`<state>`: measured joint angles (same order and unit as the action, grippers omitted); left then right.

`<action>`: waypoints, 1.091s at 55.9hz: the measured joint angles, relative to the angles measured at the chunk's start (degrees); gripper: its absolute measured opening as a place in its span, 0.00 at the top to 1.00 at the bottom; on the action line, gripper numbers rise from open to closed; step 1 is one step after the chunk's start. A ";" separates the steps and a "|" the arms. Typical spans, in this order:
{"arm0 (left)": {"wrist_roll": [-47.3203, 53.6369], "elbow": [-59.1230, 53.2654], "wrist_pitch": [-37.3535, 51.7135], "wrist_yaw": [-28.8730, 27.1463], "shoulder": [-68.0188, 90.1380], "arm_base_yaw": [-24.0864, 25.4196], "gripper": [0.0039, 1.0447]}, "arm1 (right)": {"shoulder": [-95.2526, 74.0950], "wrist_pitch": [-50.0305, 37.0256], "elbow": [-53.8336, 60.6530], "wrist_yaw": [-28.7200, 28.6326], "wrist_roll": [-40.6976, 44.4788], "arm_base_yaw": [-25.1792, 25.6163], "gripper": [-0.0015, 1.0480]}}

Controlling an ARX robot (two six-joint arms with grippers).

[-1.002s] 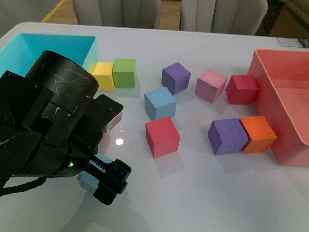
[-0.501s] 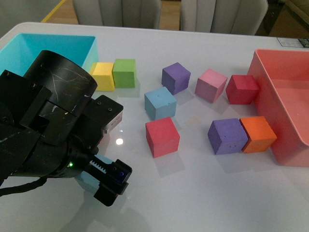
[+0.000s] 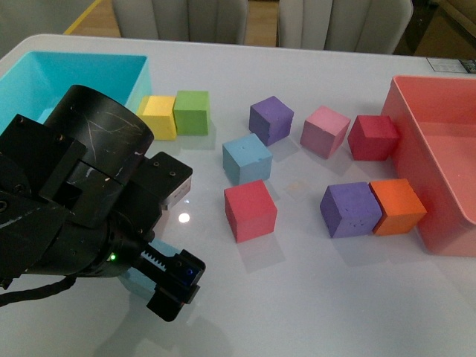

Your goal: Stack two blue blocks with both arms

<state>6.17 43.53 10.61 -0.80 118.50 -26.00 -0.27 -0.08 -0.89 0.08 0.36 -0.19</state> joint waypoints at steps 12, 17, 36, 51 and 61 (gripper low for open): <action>-0.07 1.42 -0.11 0.22 1.77 -0.02 0.08 | 0.00 0.00 0.00 -0.02 0.00 0.00 0.09; -0.37 2.32 0.07 0.11 2.89 -0.02 0.08 | 0.00 0.00 0.00 0.00 0.00 0.00 0.09; -2.38 2.56 -0.13 -0.48 4.55 0.00 0.09 | 0.00 0.00 0.00 0.00 0.00 0.00 0.09; -3.13 1.27 -0.59 -0.55 3.50 0.26 0.45 | 0.00 0.00 0.00 0.00 0.00 0.00 0.09; -3.21 -1.53 -2.25 -3.06 -1.79 0.68 0.58 | 0.00 0.00 0.00 0.00 0.00 0.00 0.09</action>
<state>2.96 42.00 8.36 -3.86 116.71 -25.32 -0.27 -0.08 -0.89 0.08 0.36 -0.19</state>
